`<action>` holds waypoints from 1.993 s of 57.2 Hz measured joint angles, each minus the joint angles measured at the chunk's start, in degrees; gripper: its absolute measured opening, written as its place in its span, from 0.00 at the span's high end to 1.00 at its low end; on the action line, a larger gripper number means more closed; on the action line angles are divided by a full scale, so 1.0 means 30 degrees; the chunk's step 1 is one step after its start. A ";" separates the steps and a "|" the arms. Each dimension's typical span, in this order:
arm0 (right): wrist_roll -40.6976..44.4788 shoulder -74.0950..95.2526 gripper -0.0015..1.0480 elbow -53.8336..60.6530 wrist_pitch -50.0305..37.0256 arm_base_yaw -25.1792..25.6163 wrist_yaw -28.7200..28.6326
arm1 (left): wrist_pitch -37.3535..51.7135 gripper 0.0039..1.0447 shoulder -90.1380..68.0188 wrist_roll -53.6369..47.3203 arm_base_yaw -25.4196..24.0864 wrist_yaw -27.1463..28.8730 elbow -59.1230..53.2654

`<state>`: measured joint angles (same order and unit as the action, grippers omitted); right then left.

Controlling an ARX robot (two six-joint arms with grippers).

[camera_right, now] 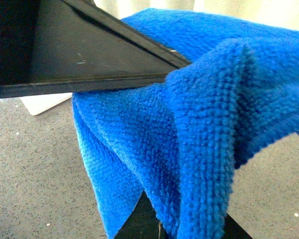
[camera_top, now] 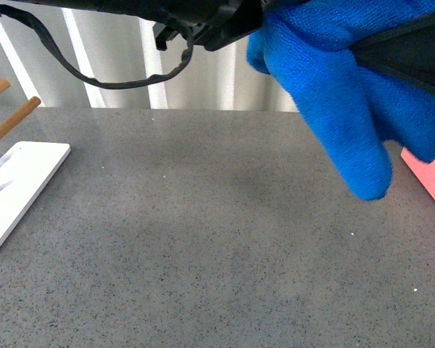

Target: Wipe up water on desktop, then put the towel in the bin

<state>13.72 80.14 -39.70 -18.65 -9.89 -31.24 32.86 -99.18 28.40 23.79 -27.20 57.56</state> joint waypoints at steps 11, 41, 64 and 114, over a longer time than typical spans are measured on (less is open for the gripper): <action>0.0000 0.0058 0.96 -0.0648 0.0532 0.0801 0.0415 | 0.0255 0.50 0.0007 0.0073 -0.2011 -0.0168 -0.0138; 0.0015 0.1494 0.96 -0.1712 0.1647 0.2419 0.1974 | -0.0648 0.06 0.3381 -0.4605 -1.4549 -0.6105 -0.6965; 0.0211 0.1668 0.96 -0.1851 0.2237 0.2739 0.2331 | 0.7584 0.52 0.9224 -0.8961 -1.5467 0.1778 -1.3945; 0.0525 0.2251 0.96 -0.2739 0.4197 0.2769 0.5122 | 0.0007 0.97 2.1893 -0.9326 -0.8167 0.8983 -1.8753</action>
<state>15.29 86.89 -47.92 -6.07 -1.58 -15.88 32.88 -33.50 0.43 -0.71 -0.25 1.30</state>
